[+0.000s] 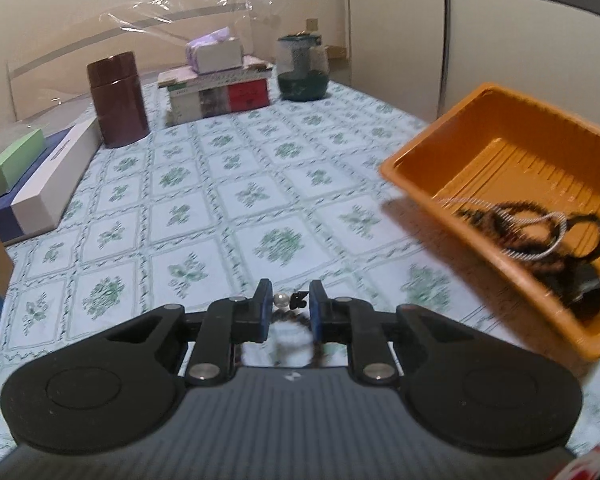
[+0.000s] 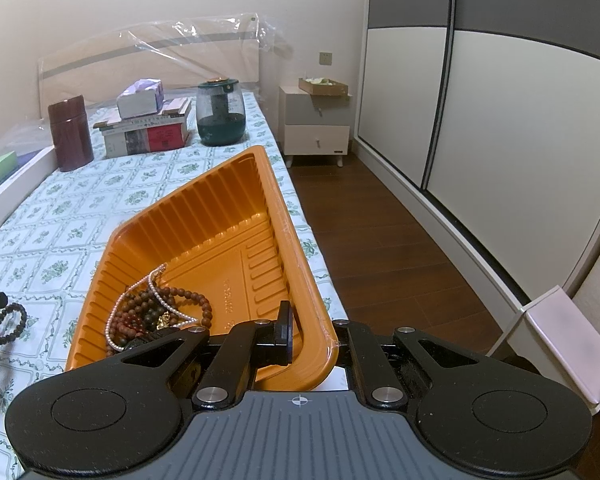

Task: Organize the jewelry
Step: 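Carry the bracelet into the tray with the left tool and open it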

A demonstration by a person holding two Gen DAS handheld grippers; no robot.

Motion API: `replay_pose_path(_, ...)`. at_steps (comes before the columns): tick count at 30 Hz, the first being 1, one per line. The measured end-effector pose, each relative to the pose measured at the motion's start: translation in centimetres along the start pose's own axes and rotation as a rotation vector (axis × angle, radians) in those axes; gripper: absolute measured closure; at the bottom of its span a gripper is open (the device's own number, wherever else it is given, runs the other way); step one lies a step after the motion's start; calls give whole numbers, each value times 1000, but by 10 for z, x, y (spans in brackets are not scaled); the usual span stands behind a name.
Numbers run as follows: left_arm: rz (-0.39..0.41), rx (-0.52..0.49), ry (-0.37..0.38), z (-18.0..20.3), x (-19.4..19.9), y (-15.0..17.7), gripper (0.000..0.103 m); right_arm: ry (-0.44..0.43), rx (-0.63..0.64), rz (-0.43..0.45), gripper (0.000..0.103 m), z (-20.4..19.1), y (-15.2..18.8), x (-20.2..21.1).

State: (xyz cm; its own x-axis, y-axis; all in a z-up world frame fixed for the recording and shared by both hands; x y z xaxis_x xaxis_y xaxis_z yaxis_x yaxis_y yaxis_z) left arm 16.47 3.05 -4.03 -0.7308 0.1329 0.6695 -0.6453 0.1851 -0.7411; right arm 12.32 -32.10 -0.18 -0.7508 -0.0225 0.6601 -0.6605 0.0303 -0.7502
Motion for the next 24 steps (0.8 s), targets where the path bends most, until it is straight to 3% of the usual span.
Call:
replay_pose_path(14,76,-53,212,77,22,-36,86,-3,-4,0,96,0,-1,1)
replay_pose_path(24,79,-112,298,122,18,-38,86,-6,-9,0,96,0,-2,1)
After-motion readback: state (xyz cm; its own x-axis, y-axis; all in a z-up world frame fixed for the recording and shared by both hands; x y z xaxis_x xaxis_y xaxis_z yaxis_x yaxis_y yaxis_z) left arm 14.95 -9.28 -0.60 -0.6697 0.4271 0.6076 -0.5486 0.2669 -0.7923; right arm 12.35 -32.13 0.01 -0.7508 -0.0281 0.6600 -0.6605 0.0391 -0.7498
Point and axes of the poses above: each gripper's, at about its wrist camera, not at the fingertips, and x roughly against the way its jaws point, z to its right, y to its underside, the point moved 2 cm from there along -x, roughly the way its jaws point, and after that the axes turned 5 degrees about -z, right-handed, at the moved point
